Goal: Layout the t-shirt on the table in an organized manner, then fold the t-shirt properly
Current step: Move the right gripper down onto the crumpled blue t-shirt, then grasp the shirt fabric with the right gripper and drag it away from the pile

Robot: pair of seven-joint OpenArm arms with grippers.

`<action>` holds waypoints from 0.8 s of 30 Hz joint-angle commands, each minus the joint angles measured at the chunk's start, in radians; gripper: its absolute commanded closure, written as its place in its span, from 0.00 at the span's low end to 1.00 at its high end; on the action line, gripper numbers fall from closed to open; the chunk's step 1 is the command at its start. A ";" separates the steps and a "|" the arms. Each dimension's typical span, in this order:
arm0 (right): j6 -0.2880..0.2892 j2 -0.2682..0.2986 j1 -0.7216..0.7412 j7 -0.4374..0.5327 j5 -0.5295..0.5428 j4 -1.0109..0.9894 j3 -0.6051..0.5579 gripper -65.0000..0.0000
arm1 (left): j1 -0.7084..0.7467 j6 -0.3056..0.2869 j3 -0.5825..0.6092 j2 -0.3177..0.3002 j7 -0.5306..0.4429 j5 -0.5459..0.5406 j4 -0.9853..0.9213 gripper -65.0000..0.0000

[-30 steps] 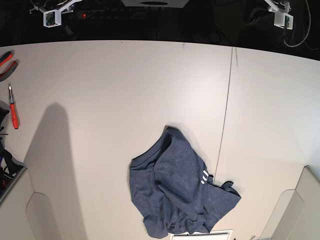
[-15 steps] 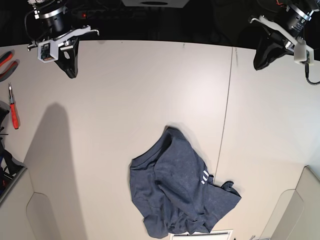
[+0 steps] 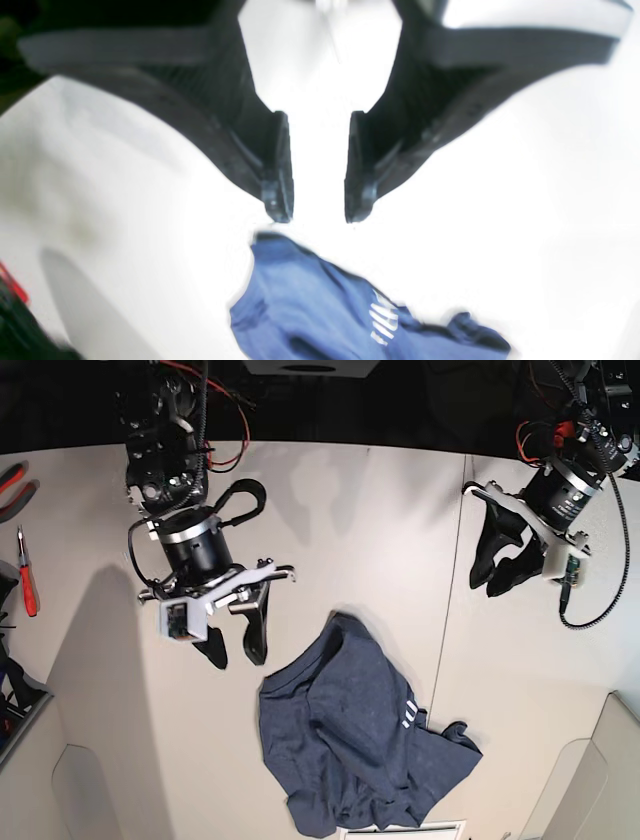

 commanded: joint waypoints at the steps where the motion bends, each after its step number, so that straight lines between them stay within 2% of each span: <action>1: -0.002 -0.021 0.071 0.020 -0.013 -0.038 -0.008 0.57 | -0.008 0.020 0.010 -0.008 -0.024 0.000 0.015 0.68; 4: -0.001 -0.088 0.246 0.012 -0.023 -0.294 -0.009 0.49 | -0.020 0.071 0.034 -0.005 -0.025 0.043 0.013 0.68; 7: 0.004 -0.140 0.421 0.024 -0.024 -0.563 -0.007 0.49 | -0.026 0.123 0.034 -0.005 -0.025 0.047 0.005 0.68; 10: 0.007 -0.147 0.572 0.067 -0.029 -0.755 -0.016 0.49 | -0.034 0.123 0.034 -0.002 -0.023 0.048 -0.016 0.68; 14: 0.000 -0.147 0.744 0.072 -0.134 -0.968 -0.013 0.49 | -0.034 0.123 0.029 -0.003 -0.021 0.048 -0.065 0.68; 16: 0.000 -0.147 0.813 0.075 -0.140 -1.101 -0.013 0.49 | -0.034 0.123 0.030 -0.003 -0.021 0.048 -0.087 0.68; 18: 0.002 -0.147 0.854 0.123 -0.160 -1.215 -0.013 0.49 | -0.034 0.123 0.030 -0.003 -0.021 0.048 -0.096 0.68; 20: 0.016 -0.147 0.869 0.216 -0.189 -1.287 -0.013 0.49 | -0.034 0.123 0.030 -0.003 -0.021 0.048 -0.096 0.68; 22: 0.048 -0.147 0.866 0.296 -0.192 -1.315 -0.013 0.49 | -0.034 0.123 0.030 -0.003 -0.021 0.048 -0.096 0.68; 24: 0.053 -0.147 0.860 0.342 -0.192 -1.318 -0.013 0.49 | -0.034 0.123 0.030 -0.003 -0.021 0.048 -0.096 0.68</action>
